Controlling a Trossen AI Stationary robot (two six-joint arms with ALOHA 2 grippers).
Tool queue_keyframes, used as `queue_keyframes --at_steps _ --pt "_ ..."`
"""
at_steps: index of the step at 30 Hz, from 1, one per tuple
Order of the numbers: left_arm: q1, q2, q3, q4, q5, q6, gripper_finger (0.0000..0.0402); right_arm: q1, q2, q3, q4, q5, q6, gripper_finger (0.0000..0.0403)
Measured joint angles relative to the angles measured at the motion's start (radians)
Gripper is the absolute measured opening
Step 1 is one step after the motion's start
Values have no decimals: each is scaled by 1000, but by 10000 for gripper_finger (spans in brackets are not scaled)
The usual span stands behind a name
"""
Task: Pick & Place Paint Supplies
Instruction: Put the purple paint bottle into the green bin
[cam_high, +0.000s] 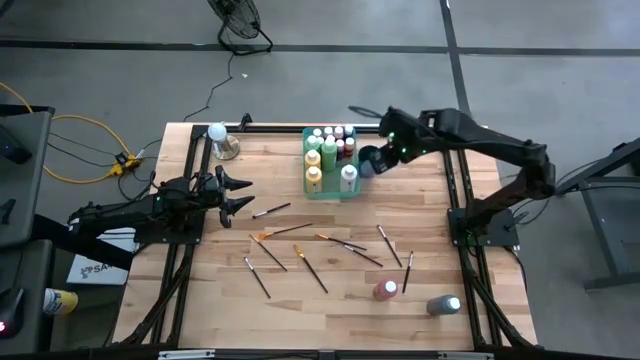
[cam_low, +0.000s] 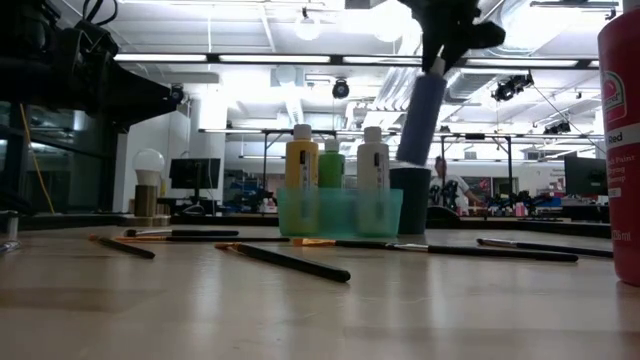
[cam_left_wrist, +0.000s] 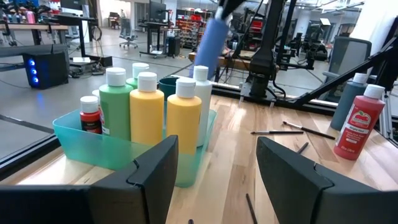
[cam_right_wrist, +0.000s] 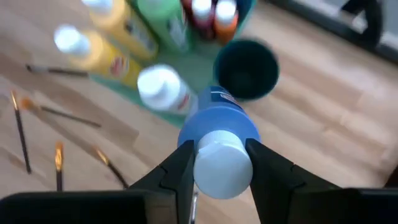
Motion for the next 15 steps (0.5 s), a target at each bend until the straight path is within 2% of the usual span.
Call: queue_keyframes --at_steps 7,15 --pt "0 0 0 0 0 0 211 -19 -3 88 20 31 -74 115" --pt "0 0 0 0 0 0 211 -45 22 91 165 18 -193 115"
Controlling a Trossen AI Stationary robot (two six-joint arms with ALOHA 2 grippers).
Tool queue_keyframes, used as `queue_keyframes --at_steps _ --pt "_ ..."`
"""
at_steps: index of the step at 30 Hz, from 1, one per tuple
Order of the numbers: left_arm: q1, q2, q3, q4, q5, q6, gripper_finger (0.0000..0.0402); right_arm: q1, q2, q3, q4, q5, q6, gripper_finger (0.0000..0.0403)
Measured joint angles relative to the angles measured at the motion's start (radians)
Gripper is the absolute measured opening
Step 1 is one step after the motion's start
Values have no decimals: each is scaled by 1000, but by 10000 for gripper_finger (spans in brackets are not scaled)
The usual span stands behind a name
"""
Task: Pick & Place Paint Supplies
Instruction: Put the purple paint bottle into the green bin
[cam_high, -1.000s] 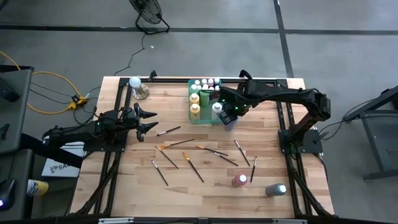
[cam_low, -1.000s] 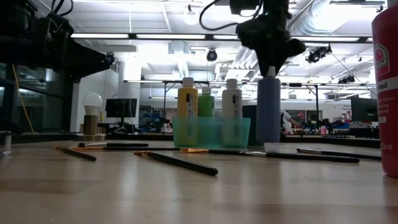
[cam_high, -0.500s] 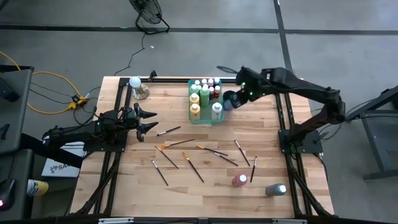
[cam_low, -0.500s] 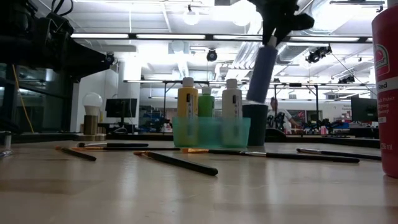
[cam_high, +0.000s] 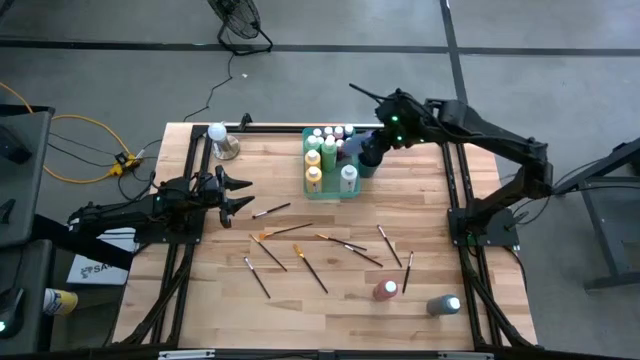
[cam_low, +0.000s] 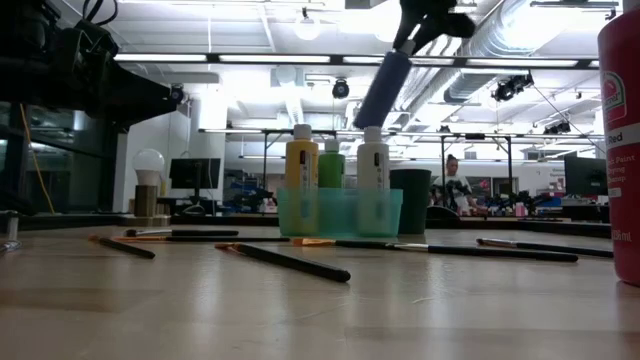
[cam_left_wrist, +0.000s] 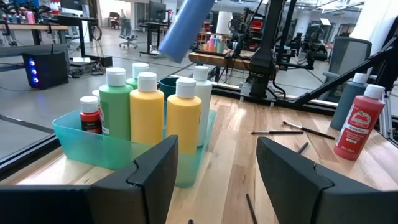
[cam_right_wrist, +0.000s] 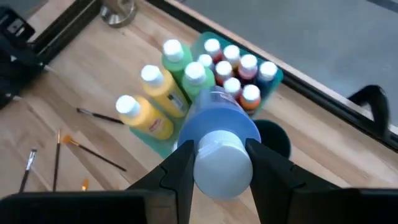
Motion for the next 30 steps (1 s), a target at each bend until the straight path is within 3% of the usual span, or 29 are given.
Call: queue_keyframes --at_steps 15,30 --pt "0 0 0 0 0 0 211 -69 187 -1 69 -94 -149 115" --pt "0 0 0 0 0 0 211 -90 324 -2 86 -86 -205 115"
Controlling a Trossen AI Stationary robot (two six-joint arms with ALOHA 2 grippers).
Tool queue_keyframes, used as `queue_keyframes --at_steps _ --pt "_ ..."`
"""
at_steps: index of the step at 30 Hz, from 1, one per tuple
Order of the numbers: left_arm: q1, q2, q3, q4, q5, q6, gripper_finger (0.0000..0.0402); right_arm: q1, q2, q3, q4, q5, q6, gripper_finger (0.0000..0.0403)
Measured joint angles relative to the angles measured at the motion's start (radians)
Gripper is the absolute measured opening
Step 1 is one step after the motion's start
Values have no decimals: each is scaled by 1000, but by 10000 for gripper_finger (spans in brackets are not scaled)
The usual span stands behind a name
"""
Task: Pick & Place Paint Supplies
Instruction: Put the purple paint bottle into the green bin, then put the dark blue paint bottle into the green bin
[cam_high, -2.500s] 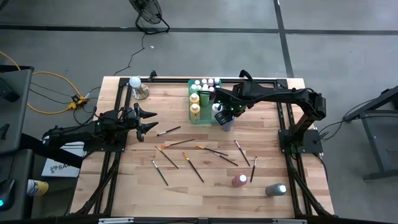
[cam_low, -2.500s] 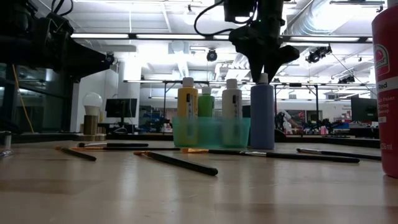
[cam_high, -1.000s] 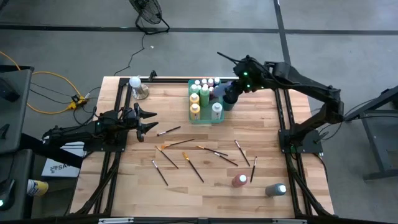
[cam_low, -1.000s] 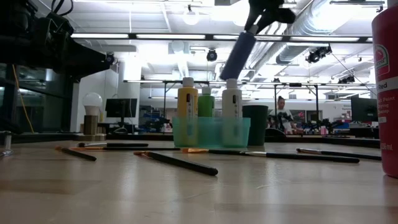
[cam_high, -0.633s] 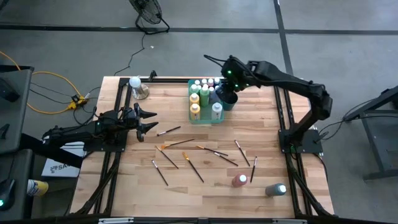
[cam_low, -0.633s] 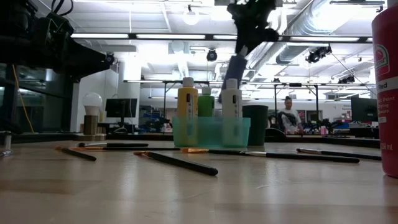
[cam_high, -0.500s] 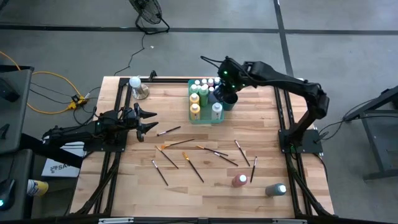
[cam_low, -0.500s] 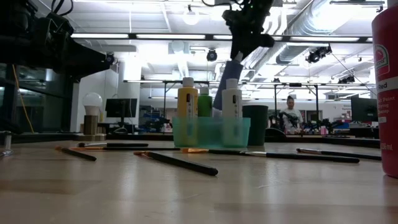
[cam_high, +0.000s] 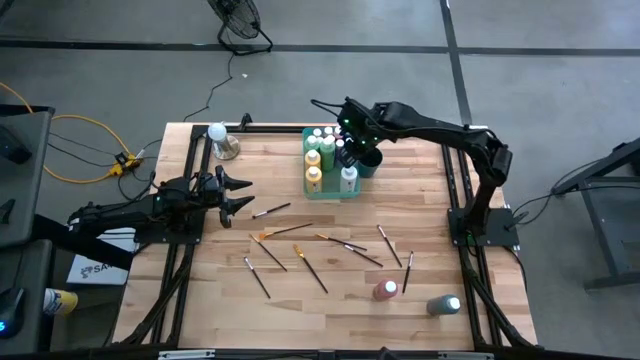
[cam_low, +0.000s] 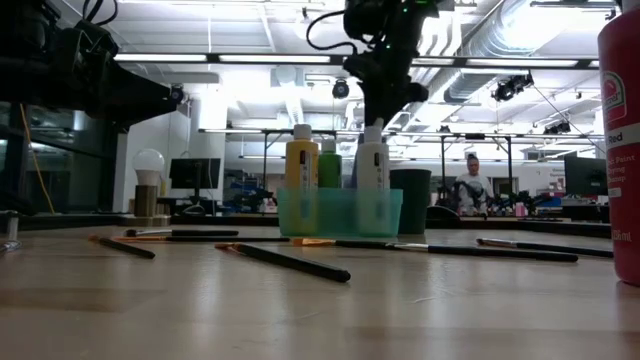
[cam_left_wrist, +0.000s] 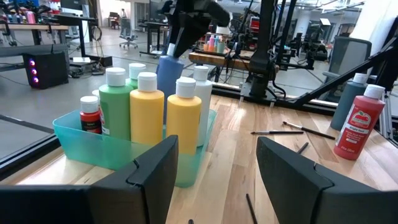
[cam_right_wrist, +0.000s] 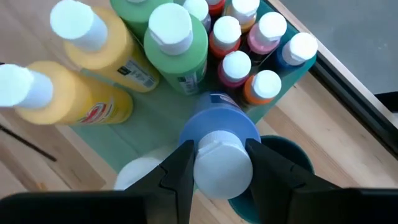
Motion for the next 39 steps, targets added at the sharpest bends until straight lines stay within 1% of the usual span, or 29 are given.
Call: queue_keyframes --at_steps 9,15,21,32,39 --pt "0 0 0 0 0 0 211 -6 55 0 47 0 -23 126" --pt "0 0 0 0 0 0 211 -6 58 0 65 2 -31 128" --pt "0 0 0 0 0 0 211 -7 58 1 108 0 -31 145" --pt "0 0 0 0 0 0 211 -7 55 2 115 2 -7 177" --pt "0 0 0 0 0 0 211 -6 -22 2 73 -6 36 214"
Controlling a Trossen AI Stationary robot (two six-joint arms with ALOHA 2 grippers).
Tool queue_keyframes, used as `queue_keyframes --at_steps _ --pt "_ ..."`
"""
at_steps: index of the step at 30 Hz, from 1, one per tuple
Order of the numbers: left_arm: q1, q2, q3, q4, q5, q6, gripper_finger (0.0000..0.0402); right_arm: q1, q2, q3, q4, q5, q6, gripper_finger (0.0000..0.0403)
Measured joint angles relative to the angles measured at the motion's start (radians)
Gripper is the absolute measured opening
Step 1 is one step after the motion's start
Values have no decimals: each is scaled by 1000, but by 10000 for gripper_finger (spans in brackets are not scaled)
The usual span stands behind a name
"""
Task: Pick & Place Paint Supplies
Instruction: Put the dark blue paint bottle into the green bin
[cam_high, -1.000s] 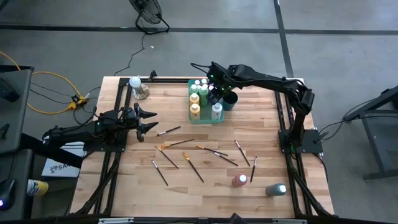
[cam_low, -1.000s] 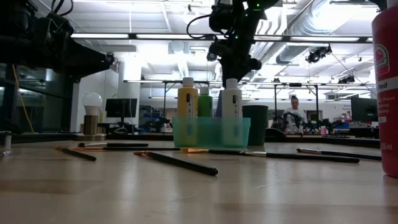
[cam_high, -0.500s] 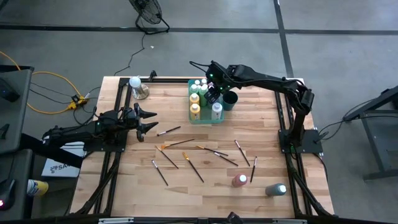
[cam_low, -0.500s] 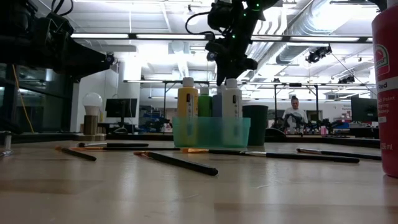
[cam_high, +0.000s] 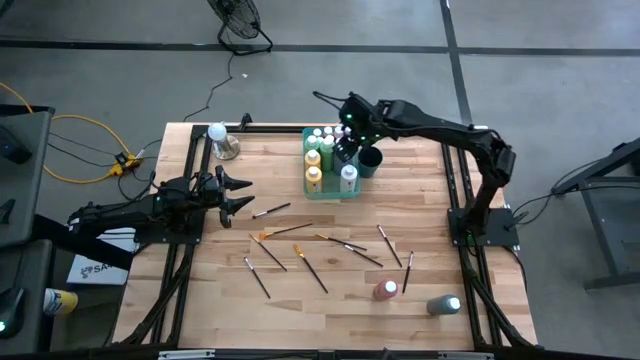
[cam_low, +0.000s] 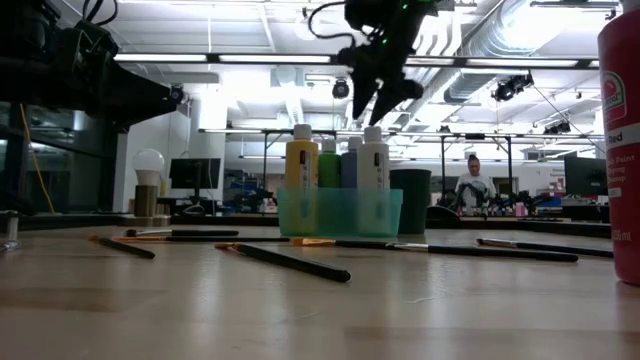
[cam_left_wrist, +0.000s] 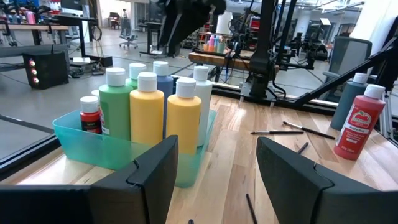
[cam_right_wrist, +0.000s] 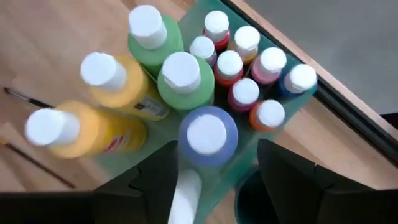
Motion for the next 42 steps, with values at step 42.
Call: queue_keyframes --at_steps 42 --pt "0 0 0 0 0 0 211 617 -242 -165 -500 -186 1029 220"
